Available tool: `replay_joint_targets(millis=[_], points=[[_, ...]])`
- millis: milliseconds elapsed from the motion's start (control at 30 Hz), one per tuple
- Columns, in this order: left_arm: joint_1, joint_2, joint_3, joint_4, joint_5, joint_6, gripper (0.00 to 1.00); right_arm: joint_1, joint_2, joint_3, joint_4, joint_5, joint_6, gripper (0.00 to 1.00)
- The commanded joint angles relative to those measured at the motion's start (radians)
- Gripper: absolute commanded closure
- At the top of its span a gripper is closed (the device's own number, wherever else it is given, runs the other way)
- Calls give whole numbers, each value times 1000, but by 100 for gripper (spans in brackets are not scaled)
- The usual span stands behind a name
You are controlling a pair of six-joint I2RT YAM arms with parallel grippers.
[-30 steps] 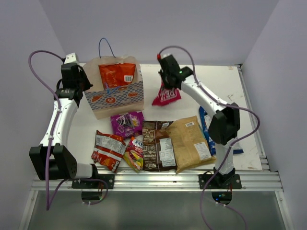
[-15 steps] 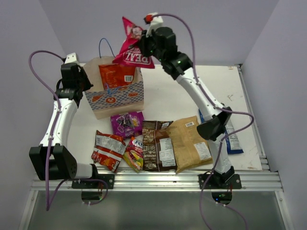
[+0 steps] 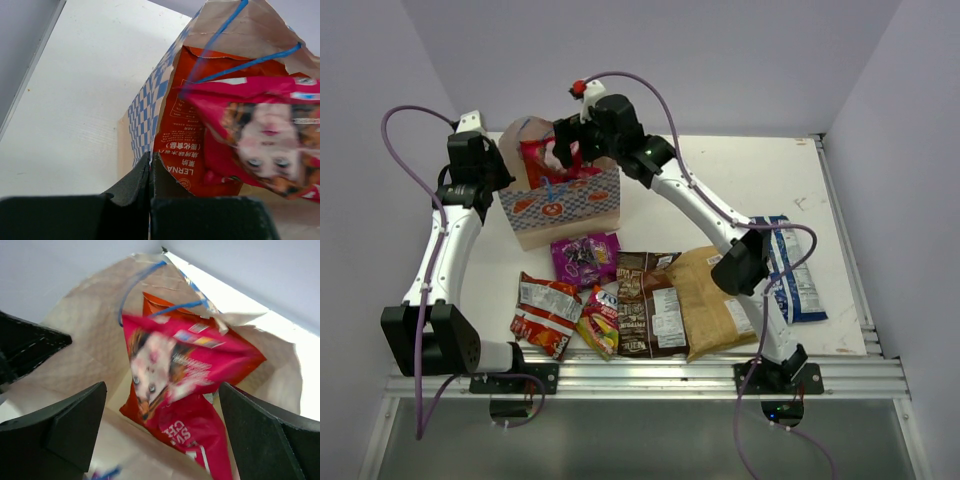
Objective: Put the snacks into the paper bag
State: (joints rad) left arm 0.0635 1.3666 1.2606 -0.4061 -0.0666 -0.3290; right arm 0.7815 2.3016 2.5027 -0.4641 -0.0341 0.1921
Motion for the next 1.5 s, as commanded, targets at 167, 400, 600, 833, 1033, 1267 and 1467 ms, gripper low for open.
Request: replay_joint_targets(millis=[167, 400, 600, 833, 1033, 1267, 1467], points=[[-8, -20, 31, 26, 19, 1, 100, -17, -505, -443, -94, 200, -152, 1], [-8, -17, 40, 15, 19, 1, 100, -28, -656, -1034, -234, 64, -100, 1], [-22, -8, 48, 4, 11, 4, 100, -31, -616, -1214, -291, -55, -77, 1], [-36, -23, 40, -11, -5, 8, 100, -45, -513, -1193, -369, -136, -57, 4], [-36, -41, 26, -11, -12, 10, 100, -53, -438, -1151, -418, -274, -94, 6], [-36, -47, 26, -11, -19, 13, 100, -53, -387, -1102, -476, -323, -111, 75], [-37, -43, 26, -7, -13, 10, 100, -54, -453, -751, -644, 1, -111, 100]])
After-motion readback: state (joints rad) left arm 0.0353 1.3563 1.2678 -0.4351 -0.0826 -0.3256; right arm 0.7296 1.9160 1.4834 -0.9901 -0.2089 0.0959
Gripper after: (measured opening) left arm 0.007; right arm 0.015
